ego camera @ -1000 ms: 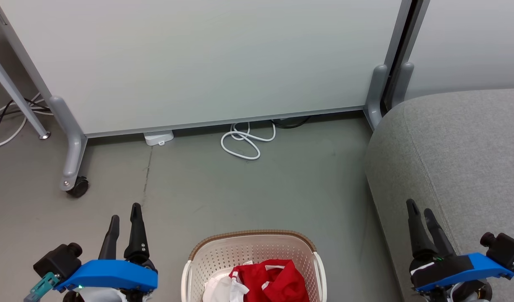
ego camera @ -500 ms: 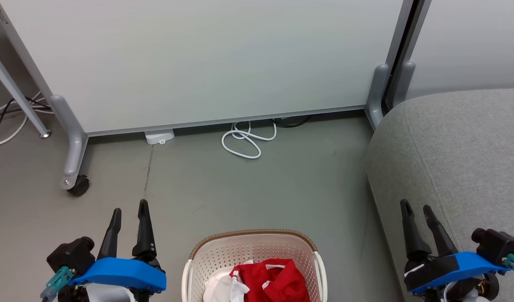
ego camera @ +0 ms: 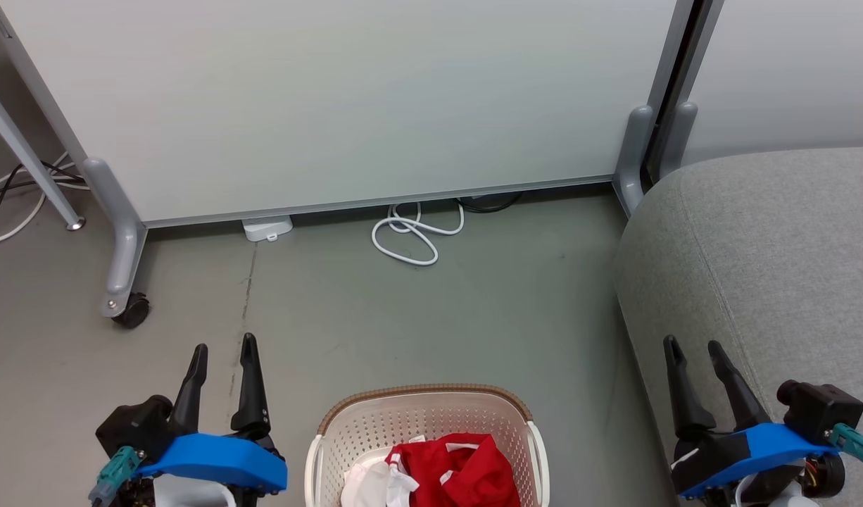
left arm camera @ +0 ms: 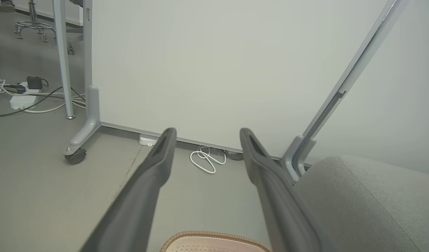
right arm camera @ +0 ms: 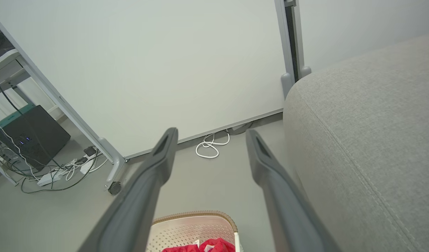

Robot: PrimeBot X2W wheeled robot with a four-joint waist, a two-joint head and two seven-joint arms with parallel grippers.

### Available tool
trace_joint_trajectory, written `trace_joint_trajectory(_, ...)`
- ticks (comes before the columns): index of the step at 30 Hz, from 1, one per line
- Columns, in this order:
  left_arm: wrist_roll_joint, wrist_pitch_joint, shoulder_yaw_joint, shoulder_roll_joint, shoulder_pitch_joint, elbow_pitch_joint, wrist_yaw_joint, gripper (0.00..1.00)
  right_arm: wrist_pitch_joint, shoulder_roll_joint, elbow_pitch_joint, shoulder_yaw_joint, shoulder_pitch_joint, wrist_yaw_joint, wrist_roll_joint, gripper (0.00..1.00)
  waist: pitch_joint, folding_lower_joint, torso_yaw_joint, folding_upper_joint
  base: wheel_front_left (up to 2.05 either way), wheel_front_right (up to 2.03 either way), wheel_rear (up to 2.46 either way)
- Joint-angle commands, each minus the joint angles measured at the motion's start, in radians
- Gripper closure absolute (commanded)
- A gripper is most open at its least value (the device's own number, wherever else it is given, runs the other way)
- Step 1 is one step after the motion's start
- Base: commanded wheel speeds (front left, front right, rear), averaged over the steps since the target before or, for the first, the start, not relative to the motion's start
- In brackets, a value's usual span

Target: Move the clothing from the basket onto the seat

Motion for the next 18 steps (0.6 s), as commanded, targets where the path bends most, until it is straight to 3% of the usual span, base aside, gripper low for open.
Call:
trace_joint_trajectory(1,0.023,-0.011,-0.002,0.001,-0.022,-0.001,-0.001,0.00,-0.009,-0.008,-0.010,0.002,-0.019,0.002,-0.027,0.00,0.000,0.0000,0.000,0.0000,0.00,0.00,0.00)
trace_joint_trajectory(18,0.107,-0.048,0.006,-0.013,-0.036,0.037,-0.004,0.00,-0.034,-0.009,-0.008,0.013,-0.020,0.002,-0.167,0.00,0.005,0.0000,-0.002,0.0000,0.00,0.00,0.00)
